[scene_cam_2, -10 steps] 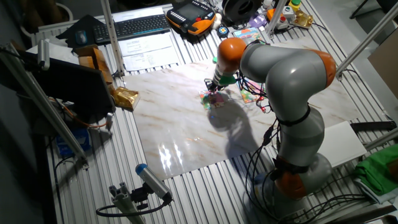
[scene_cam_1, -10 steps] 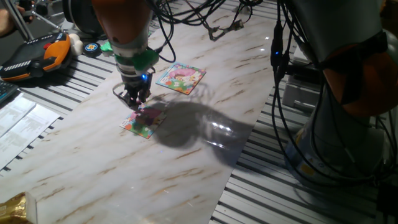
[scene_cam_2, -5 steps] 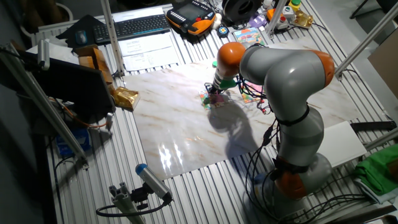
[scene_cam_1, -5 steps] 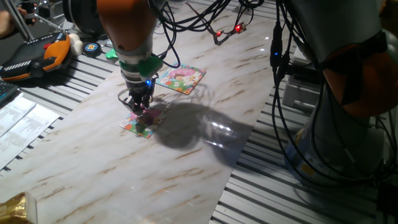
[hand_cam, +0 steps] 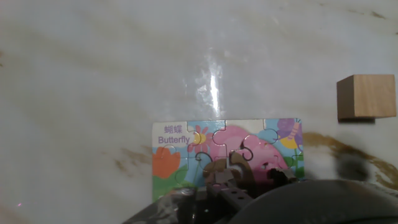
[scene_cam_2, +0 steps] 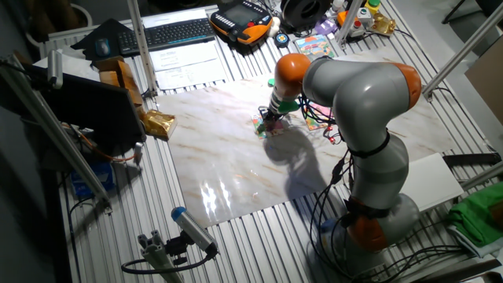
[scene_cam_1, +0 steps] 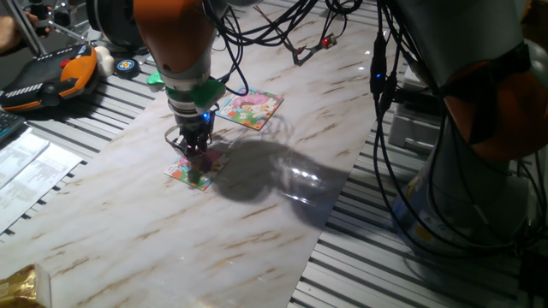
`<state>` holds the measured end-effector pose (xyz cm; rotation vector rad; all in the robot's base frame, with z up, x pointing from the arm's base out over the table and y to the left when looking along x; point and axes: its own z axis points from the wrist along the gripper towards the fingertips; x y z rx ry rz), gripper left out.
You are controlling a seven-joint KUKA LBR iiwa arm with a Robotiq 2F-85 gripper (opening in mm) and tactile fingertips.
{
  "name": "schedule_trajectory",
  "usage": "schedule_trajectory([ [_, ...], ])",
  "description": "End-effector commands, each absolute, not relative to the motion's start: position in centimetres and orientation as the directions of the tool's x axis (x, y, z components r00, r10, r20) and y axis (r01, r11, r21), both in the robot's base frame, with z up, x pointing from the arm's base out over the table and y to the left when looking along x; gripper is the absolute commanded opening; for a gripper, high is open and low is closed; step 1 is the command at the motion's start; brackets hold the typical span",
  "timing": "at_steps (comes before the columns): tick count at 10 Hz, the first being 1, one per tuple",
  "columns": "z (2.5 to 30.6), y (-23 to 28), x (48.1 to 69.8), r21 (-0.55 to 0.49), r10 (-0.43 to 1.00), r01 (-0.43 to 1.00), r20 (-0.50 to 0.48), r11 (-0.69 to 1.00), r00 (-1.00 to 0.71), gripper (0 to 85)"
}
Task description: Assemble one piece of a puzzle
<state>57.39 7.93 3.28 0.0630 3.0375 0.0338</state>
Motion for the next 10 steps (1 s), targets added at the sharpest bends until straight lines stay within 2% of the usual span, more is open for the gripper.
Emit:
schedule_trajectory([
  [1, 3.21, 7.94, 57.38, 0.026, 0.041, 0.039, -0.1, 0.999, -0.994, 36.3],
  [10, 2.64, 8.11, 57.2, 0.036, 0.047, 0.044, -0.104, 0.998, -0.993, 37.0],
])
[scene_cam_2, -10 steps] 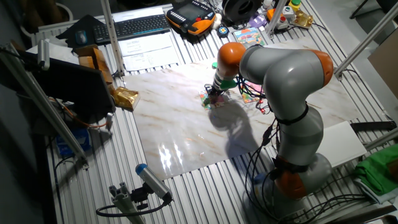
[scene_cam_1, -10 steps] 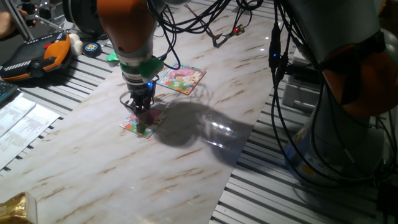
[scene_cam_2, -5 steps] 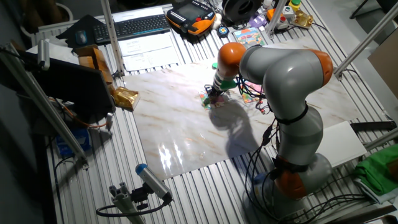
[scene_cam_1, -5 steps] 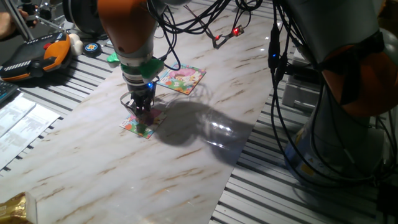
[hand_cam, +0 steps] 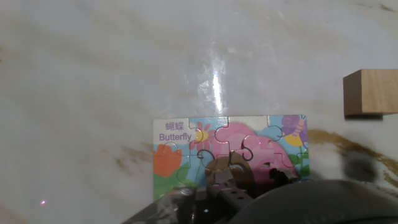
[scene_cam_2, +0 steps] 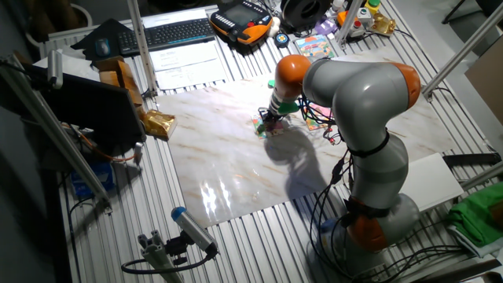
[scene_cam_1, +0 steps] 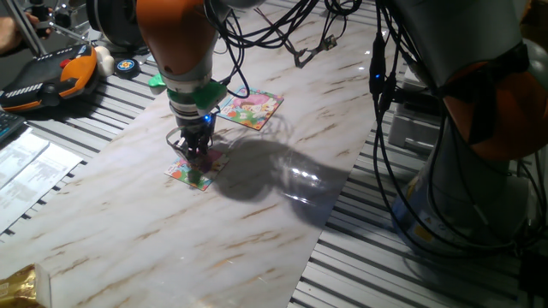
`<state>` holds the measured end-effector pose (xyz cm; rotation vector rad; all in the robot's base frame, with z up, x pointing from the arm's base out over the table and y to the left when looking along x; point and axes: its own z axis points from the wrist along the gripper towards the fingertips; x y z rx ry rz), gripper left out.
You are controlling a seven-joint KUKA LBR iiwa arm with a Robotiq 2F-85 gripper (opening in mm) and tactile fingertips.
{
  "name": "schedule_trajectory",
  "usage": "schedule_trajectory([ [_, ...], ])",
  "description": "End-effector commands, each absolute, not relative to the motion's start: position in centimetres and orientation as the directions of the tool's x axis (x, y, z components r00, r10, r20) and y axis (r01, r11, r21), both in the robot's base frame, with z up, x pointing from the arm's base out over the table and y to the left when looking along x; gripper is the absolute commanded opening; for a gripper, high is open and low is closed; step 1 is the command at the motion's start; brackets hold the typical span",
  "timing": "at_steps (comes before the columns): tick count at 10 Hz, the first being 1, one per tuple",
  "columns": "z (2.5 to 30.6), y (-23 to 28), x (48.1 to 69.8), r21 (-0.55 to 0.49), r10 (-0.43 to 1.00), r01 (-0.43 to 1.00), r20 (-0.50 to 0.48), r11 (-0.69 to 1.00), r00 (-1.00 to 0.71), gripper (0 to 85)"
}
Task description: Assemble one piece of a puzzle
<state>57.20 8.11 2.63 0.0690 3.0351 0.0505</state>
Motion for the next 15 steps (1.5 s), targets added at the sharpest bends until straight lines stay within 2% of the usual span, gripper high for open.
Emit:
schedule_trajectory([
  [1, 2.62, 8.11, 57.2, 0.036, 0.049, 0.045, -0.104, 0.998, -0.993, 37.3],
  [15, 2.57, 8.19, 57.2, 0.044, 0.066, 0.062, -0.108, 0.997, -0.992, 40.7],
])
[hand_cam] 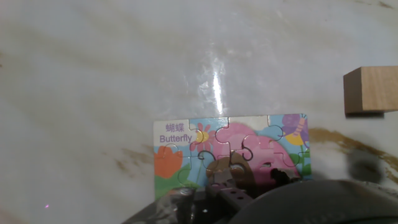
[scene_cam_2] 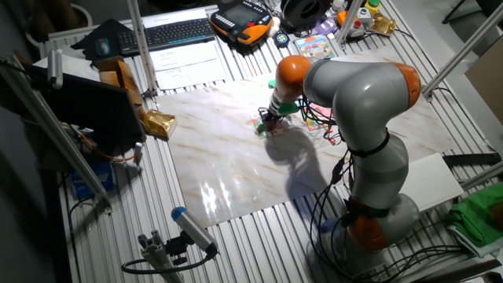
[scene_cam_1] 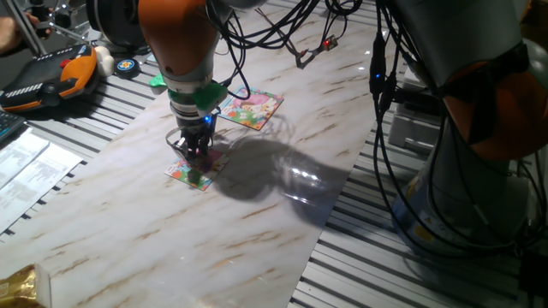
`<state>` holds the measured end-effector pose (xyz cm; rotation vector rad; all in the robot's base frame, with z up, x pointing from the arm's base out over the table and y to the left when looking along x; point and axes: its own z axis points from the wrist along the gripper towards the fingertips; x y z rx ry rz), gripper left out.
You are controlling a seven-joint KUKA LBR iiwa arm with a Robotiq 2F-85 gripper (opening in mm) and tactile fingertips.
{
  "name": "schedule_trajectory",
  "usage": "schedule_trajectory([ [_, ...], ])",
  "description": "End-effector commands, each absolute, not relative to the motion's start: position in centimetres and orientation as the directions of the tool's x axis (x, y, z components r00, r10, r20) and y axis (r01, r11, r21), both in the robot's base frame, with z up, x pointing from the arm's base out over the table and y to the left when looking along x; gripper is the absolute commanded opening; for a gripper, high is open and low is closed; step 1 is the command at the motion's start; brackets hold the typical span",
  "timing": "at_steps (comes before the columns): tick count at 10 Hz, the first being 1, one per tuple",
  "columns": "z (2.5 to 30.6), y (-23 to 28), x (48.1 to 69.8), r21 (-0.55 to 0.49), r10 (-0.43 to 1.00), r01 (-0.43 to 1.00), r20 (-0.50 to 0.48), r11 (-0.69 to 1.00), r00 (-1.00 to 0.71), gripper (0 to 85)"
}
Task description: Assemble one piece of a puzzle
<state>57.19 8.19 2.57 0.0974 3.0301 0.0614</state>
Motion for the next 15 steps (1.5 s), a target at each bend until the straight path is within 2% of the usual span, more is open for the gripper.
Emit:
schedule_trajectory([
  [1, 2.6, 8.2, 57.2, 0.044, 0.066, 0.062, -0.108, 0.997, -0.992, 41.7],
  [5, 2.6, 8.2, 57.2, 0.041, 0.069, 0.065, -0.11, 0.997, -0.992, 44.0],
  [9, 3.8, 8.0, 57.7, 0.024, 0.07, 0.068, -0.106, 0.997, -0.992, 42.0],
  [10, 3.9, 8.0, 57.9, 0.024, 0.067, 0.065, -0.105, 0.998, -0.992, 35.3],
  [11, 3.9, 7.9, 58.0, 0.03, 0.065, 0.062, -0.103, 0.998, -0.993, 23.0],
  [12, 3.8, 7.9, 58.2, 0.031, 0.059, 0.056, -0.103, 0.998, -0.993, 6.3],
  [13, 3.8, 7.9, 58.3, 0.03, 0.057, 0.054, -0.101, 0.998, -0.993, 0.7],
  [15, 3.7, 8.0, 58.5, 0.029, 0.055, 0.053, -0.103, 0.998, -0.993, 0.7],
])
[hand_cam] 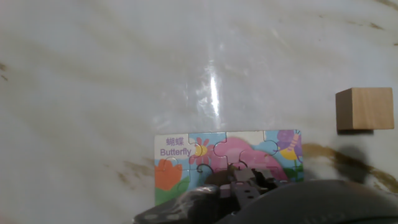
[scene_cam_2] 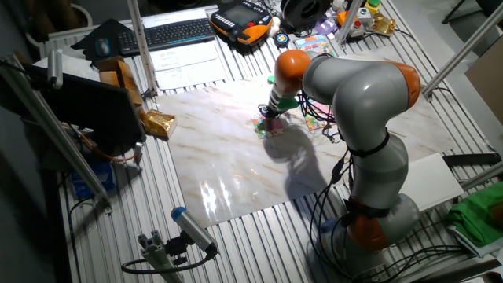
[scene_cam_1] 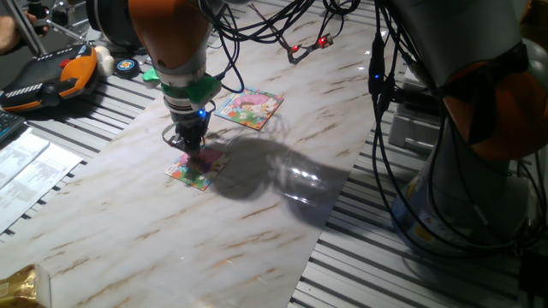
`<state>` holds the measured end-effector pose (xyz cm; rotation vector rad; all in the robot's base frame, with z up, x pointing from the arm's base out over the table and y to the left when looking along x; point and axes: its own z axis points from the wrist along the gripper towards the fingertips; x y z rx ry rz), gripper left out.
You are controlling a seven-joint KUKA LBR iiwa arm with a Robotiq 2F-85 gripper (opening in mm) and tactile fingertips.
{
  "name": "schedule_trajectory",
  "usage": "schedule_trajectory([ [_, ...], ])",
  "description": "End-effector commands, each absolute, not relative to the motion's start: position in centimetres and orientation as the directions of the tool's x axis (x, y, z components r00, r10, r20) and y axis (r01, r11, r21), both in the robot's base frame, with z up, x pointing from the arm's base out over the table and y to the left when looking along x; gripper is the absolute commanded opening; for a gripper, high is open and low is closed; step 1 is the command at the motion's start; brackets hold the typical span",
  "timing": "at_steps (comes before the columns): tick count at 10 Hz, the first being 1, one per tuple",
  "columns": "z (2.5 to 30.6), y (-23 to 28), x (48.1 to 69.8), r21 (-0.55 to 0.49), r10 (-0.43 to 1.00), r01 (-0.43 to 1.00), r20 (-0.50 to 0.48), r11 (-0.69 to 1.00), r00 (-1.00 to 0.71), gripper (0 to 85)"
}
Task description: Assemble one piece of a puzzle
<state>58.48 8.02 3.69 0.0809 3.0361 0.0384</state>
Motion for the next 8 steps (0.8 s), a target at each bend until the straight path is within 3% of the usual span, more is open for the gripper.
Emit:
schedule_trajectory([
  [1, 3.64, 8.12, 58.58, 0.027, 0.054, 0.051, -0.105, 0.998, -0.993, 0.7],
  [8, 3.11, 8.34, 58.96, 0.03, 0.051, 0.048, -0.108, 0.998, -0.993, 0.7],
])
